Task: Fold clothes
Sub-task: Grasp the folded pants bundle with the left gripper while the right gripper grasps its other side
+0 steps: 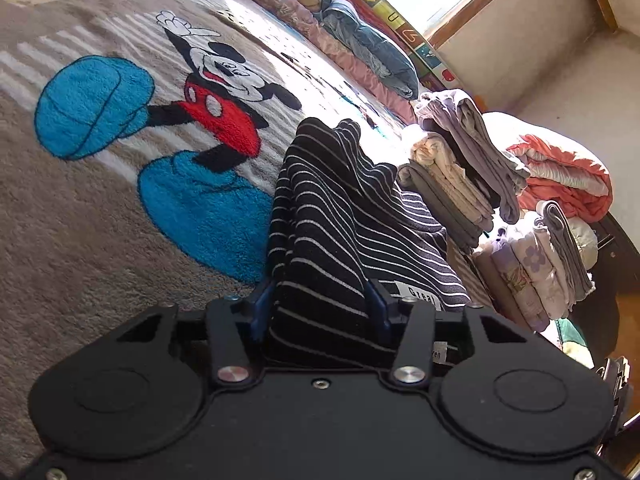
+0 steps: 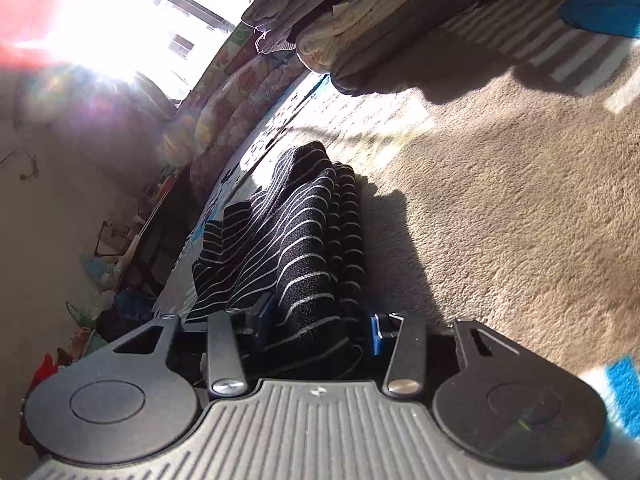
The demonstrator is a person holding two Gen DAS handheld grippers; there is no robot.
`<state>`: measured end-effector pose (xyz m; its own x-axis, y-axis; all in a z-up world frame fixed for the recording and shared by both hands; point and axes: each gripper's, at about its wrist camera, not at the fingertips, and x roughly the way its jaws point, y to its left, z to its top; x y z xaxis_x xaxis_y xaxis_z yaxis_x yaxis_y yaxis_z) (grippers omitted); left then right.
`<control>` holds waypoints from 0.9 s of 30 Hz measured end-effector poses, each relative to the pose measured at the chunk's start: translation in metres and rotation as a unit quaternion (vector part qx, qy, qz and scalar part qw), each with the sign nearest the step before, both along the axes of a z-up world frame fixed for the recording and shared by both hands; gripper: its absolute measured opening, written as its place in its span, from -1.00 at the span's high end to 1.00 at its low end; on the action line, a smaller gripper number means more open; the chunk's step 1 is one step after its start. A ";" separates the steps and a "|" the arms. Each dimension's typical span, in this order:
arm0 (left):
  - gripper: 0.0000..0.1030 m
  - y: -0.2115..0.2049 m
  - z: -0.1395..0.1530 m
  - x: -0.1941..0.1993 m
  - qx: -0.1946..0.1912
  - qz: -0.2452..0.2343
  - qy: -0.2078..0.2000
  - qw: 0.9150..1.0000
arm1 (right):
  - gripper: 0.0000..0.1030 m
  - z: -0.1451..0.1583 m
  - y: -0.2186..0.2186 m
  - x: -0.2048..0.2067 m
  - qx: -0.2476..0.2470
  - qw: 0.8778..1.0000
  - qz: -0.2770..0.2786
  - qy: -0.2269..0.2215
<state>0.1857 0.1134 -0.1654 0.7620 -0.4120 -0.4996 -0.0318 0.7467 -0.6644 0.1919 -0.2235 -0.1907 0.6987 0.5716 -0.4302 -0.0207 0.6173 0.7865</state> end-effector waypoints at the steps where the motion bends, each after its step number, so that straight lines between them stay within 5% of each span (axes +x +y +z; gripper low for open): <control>1: 0.24 0.000 0.000 -0.001 -0.012 0.007 0.006 1.000 | 0.27 -0.001 -0.001 -0.004 0.008 1.000 0.000 0.006; 10: 0.35 0.005 0.003 -0.089 -0.078 0.008 0.051 0.996 | 0.27 -0.004 -0.014 -0.053 0.052 0.998 0.009 0.039; 13: 0.07 0.011 0.000 -0.109 -0.085 -0.004 0.044 0.995 | -0.01 -0.001 -0.024 -0.077 0.041 0.999 0.003 0.019; 17: -0.22 0.019 0.005 -0.101 -0.095 0.004 0.025 0.995 | -0.30 0.005 -0.030 -0.067 0.032 0.999 -0.011 -0.007; 27: -0.14 0.013 -0.006 -0.061 -0.069 -0.010 0.023 0.997 | -0.33 -0.002 -0.005 -0.012 -0.007 0.999 0.050 -0.010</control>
